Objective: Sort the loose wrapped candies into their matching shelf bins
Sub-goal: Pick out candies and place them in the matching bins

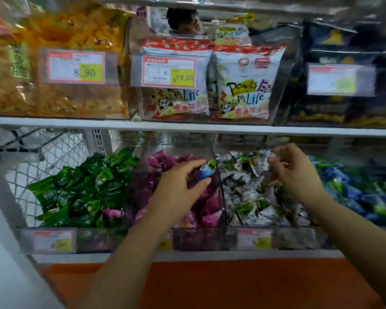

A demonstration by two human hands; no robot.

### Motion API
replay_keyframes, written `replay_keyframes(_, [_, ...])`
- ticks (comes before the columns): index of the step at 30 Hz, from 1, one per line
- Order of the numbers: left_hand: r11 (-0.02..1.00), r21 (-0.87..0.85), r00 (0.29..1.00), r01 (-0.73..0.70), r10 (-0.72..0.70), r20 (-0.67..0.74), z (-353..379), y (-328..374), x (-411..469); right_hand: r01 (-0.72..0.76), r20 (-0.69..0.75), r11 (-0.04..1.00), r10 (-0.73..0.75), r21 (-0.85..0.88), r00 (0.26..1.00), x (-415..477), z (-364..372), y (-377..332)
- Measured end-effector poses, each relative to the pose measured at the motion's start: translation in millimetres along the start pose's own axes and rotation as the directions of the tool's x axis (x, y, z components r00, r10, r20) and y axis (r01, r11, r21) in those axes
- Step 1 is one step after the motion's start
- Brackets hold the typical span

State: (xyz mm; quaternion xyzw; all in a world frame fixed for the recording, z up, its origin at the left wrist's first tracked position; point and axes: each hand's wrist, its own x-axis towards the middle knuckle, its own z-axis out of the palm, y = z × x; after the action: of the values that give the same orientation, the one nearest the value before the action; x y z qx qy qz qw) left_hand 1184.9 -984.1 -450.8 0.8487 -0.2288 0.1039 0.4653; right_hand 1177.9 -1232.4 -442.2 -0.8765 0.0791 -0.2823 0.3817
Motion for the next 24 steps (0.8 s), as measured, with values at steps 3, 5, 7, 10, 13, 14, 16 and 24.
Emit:
replay_keyframes(3, [0.999,0.024,0.998,-0.024,0.022,0.057,18,11,4,0.049,-0.004,0.987,-0.05,-0.156,0.999,12,-7,21])
replay_keyframes(5, [0.998,0.057,0.997,-0.028,0.024,0.076,27,18,7,0.107,0.153,0.953,-0.065,-0.283,0.986,16,-6,33])
replay_keyframes(7, [0.997,0.067,0.996,-0.036,0.03,0.083,33,23,10,0.172,0.328,0.917,-0.049,-0.359,0.943,15,-7,39])
replay_keyframes(10, [0.996,0.066,0.992,-0.056,0.049,0.115,42,28,14,0.194,0.324,0.945,-0.102,-0.264,0.941,7,-19,38])
replay_keyframes(13, [0.993,0.078,0.985,-0.083,0.071,0.155,57,39,22,0.162,0.234,0.982,-0.137,-0.095,0.963,-6,-39,37])
replay_keyframes(14, [0.994,0.063,0.981,-0.09,0.077,0.178,64,45,25,0.166,0.245,0.984,-0.148,-0.056,0.958,-11,-45,37])
replay_keyframes(16, [0.997,-0.003,0.968,-0.08,0.078,0.239,83,59,30,0.149,0.3,0.987,-0.16,0.06,0.94,-21,-55,37])
replay_keyframes(24, [0.992,-0.066,0.936,-0.107,0.123,0.329,161,109,45,0.098,0.035,0.988,-0.103,0.117,0.994,-33,-106,83])
